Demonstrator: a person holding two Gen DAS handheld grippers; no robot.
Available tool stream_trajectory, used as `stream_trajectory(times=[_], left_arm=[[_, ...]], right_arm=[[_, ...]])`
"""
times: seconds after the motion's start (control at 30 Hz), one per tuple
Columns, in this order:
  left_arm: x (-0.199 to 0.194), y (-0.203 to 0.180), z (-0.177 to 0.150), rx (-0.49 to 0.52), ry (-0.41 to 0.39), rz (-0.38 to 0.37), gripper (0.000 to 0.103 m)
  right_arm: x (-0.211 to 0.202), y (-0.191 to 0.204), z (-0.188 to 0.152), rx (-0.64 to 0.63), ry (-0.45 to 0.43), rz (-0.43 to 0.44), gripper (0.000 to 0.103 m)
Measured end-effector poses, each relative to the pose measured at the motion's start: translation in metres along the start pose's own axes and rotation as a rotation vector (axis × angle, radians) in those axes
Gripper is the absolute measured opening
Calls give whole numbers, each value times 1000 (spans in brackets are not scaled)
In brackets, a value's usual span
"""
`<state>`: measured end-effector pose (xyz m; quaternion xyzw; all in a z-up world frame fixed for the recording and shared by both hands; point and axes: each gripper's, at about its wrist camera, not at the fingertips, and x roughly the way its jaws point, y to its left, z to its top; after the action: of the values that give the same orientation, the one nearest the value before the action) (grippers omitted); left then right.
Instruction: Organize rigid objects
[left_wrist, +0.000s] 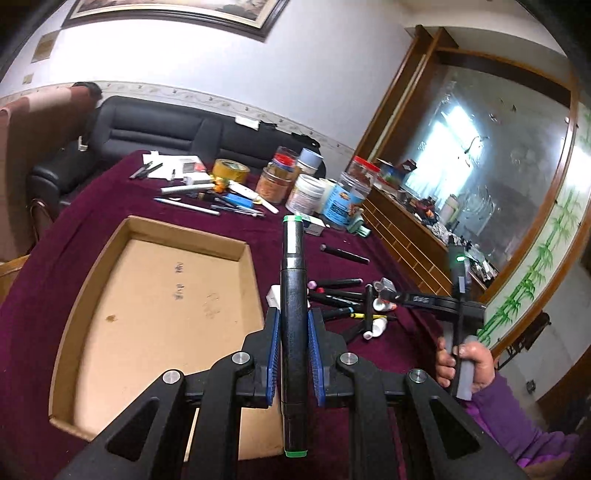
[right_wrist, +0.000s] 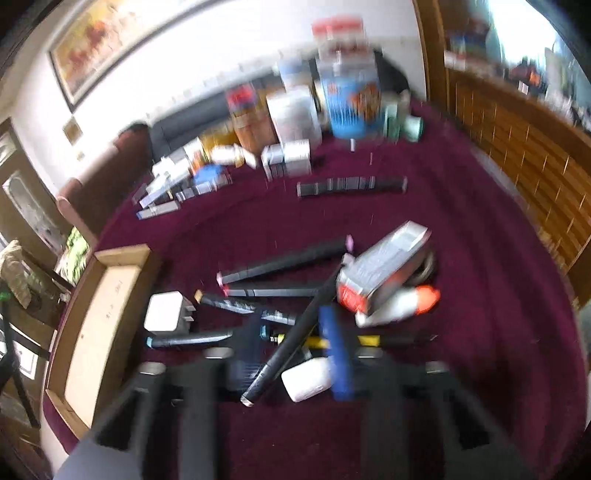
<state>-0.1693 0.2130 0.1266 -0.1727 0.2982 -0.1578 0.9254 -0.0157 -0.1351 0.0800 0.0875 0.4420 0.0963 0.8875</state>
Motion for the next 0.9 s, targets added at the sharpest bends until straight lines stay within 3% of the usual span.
stream_trajectory(times=[0.1, 0.3, 0.5, 0.7, 0.9], left_arm=[[-10, 13, -3, -23, -11, 17, 15], [-12, 34, -8, -69, 2, 43, 15], [-8, 41, -7, -64, 16, 51, 15], [19, 55, 9, -80, 80, 81, 15], [70, 80, 31, -148, 184, 94, 15]], right_arm=[[25, 1, -1, 36, 58, -16, 22], [45, 9, -2, 28, 72, -116, 22], [32, 13, -4, 36, 47, -63, 14], [-7, 51, 0, 11, 23, 175, 15], [4, 114, 7, 15, 144, 433, 15]])
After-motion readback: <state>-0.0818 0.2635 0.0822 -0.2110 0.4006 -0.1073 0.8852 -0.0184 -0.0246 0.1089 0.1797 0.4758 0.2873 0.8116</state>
